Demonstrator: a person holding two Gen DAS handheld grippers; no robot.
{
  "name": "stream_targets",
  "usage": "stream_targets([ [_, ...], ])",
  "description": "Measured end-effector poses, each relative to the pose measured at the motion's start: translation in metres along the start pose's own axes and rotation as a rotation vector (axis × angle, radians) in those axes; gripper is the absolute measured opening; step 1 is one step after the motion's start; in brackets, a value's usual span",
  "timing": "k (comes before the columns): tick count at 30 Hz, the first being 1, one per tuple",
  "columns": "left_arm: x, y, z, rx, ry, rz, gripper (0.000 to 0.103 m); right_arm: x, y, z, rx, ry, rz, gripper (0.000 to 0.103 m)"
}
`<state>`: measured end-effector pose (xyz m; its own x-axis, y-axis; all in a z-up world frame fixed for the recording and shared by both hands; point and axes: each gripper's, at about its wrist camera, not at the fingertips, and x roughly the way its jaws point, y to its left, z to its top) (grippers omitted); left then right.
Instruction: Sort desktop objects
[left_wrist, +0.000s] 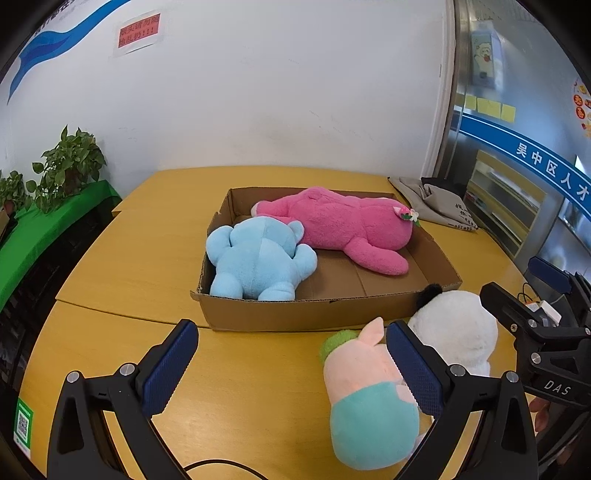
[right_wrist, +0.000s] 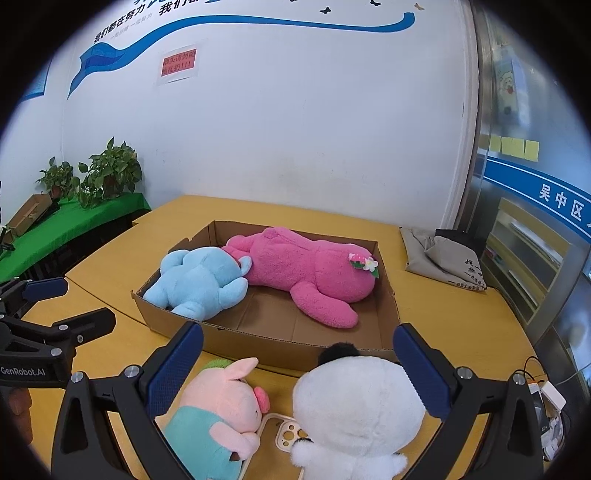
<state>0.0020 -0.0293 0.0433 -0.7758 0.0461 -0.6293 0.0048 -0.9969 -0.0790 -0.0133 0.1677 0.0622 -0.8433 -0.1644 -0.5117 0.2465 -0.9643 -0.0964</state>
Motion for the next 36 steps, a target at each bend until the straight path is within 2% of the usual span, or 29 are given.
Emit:
stream_targets([
  [16,0.01,0.002,0.0,-0.005,0.011,-0.004,0.103,0.013,0.003,-0.002,0.004,0.034,0.002,0.103],
  [36,0.023,0.003,-0.006,-0.012,0.047,-0.063,0.103,0.019,0.001,-0.004,-0.005,0.051,-0.007,0.103],
])
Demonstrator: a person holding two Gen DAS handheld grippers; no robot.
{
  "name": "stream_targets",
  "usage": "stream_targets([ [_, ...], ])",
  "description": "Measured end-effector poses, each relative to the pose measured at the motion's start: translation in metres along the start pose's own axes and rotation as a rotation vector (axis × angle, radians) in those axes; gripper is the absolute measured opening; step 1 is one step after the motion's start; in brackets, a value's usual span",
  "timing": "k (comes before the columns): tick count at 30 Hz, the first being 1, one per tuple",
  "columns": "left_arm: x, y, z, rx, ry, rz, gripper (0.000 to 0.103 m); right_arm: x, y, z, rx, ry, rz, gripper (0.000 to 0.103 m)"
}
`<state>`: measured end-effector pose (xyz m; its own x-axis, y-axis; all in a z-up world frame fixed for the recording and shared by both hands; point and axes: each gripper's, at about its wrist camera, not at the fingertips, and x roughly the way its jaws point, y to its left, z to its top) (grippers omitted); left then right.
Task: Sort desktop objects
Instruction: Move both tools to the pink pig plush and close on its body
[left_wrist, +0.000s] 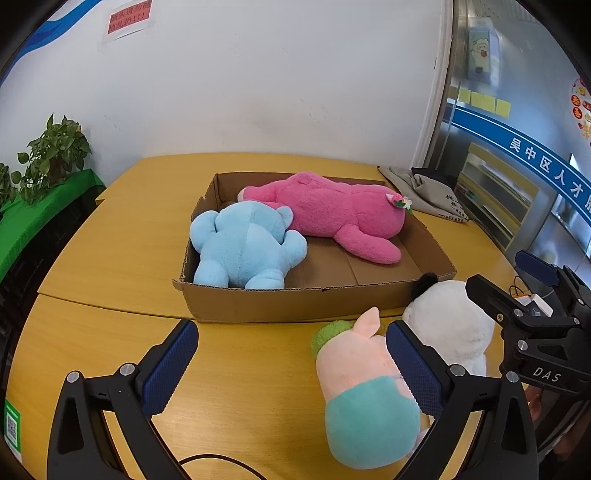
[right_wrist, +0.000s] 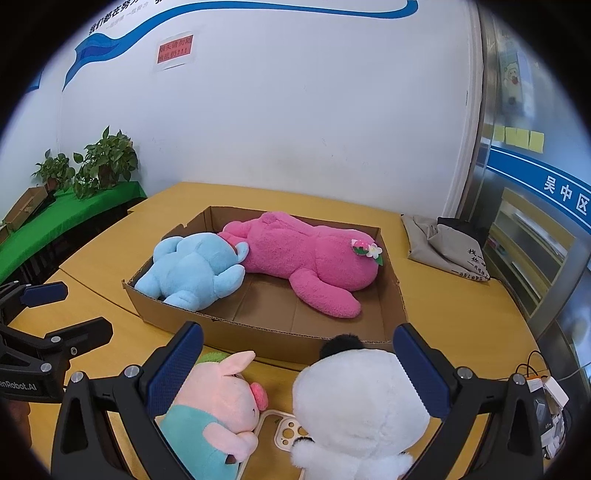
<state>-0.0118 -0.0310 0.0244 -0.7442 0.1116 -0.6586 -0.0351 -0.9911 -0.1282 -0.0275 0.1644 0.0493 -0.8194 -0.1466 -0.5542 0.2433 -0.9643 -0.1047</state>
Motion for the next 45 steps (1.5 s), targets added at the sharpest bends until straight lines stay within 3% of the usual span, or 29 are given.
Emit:
stream_targets([
  [7,0.015,0.006,-0.005,-0.028,0.051,-0.06,0.103,0.004,-0.007,-0.004,0.002,0.014,-0.001,0.103],
  [11,0.035,0.017,-0.013,-0.085,0.137,-0.173,0.103,0.009,-0.018,-0.01,0.01,0.035,-0.005,0.103],
  [15,0.065,0.019,-0.022,-0.117,0.254,-0.29,0.103,0.008,-0.02,-0.025,-0.052,0.068,0.049,0.103],
  [21,0.128,0.004,-0.04,-0.166,0.414,-0.408,0.103,0.031,0.0,-0.064,-0.145,0.261,0.162,0.102],
  [24,0.154,-0.004,-0.049,-0.168,0.471,-0.438,0.103,0.05,0.019,-0.085,-0.171,0.363,0.212,0.095],
  [27,0.163,-0.005,-0.053,-0.196,0.488,-0.494,0.103,0.056,0.022,-0.088,-0.095,0.374,0.285,0.093],
  [28,0.164,-0.006,-0.054,-0.197,0.49,-0.505,0.101,0.057,0.021,-0.087,-0.067,0.379,0.314,0.093],
  [31,0.159,-0.009,-0.053,-0.196,0.493,-0.563,0.08,0.056,0.025,-0.086,-0.042,0.402,0.402,0.093],
  [35,0.147,-0.019,-0.055,-0.126,0.493,-0.531,0.079,0.049,0.046,-0.091,-0.059,0.436,0.509,0.093],
  [39,0.142,-0.013,-0.06,-0.121,0.504,-0.521,0.079,0.066,0.063,-0.114,-0.142,0.522,0.454,0.093],
  [45,0.126,-0.001,-0.072,-0.177,0.488,-0.476,0.079,0.056,0.054,-0.118,-0.151,0.523,0.505,0.093],
])
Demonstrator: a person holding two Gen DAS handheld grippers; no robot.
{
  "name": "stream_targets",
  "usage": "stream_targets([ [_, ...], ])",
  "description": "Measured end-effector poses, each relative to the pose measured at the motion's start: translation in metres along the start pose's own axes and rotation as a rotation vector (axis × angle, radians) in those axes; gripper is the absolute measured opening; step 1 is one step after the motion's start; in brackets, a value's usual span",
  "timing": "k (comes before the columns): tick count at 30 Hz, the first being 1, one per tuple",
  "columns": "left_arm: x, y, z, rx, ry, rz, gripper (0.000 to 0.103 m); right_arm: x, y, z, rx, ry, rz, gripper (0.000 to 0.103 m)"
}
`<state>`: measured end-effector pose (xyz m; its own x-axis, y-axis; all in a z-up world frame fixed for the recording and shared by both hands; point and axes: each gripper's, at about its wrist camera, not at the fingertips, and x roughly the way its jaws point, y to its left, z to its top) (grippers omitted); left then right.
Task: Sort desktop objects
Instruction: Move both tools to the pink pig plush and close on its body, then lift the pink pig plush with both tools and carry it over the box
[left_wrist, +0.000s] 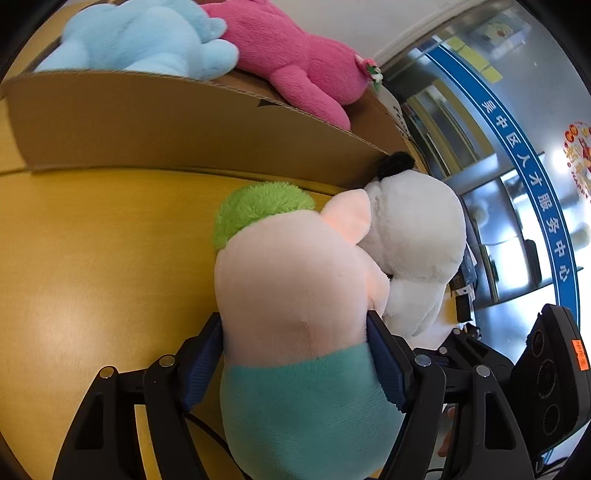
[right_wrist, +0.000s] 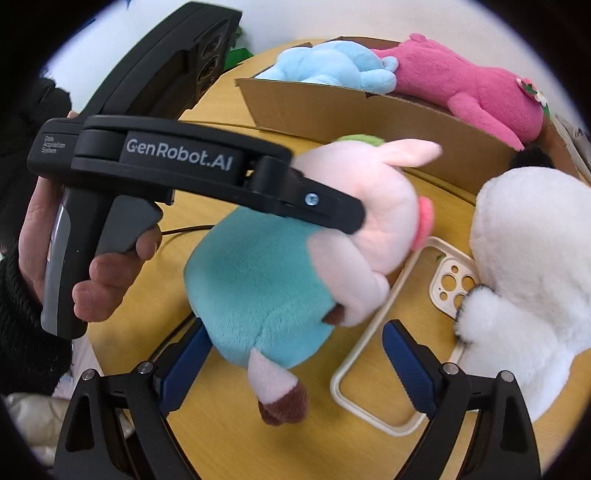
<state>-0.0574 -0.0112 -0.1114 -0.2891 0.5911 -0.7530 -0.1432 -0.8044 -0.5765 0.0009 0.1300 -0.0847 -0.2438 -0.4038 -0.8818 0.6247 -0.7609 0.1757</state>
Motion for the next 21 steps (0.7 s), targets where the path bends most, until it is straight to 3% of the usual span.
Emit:
stream_targets([
  [5,-0.008,0.001,-0.016,-0.067,-0.051,0.042,0.08,-0.024,-0.007,-0.002,-0.01,-0.015,-0.066,0.093],
  [7,-0.009,-0.001,-0.022,-0.081,-0.063,0.068,0.081,-0.029,-0.01,-0.002,0.026,-0.029,-0.054,0.094],
  [11,-0.009,-0.008,-0.023,-0.068,-0.052,0.111,0.082,-0.019,-0.001,-0.007,0.092,-0.032,0.018,0.094],
  [17,-0.012,-0.007,-0.026,-0.066,-0.026,0.111,0.085,0.016,0.0,-0.024,0.282,-0.058,0.146,0.092],
  [21,-0.026,-0.012,-0.024,-0.029,-0.056,0.155,0.091,0.015,0.008,-0.022,0.246,-0.066,0.145,0.081],
])
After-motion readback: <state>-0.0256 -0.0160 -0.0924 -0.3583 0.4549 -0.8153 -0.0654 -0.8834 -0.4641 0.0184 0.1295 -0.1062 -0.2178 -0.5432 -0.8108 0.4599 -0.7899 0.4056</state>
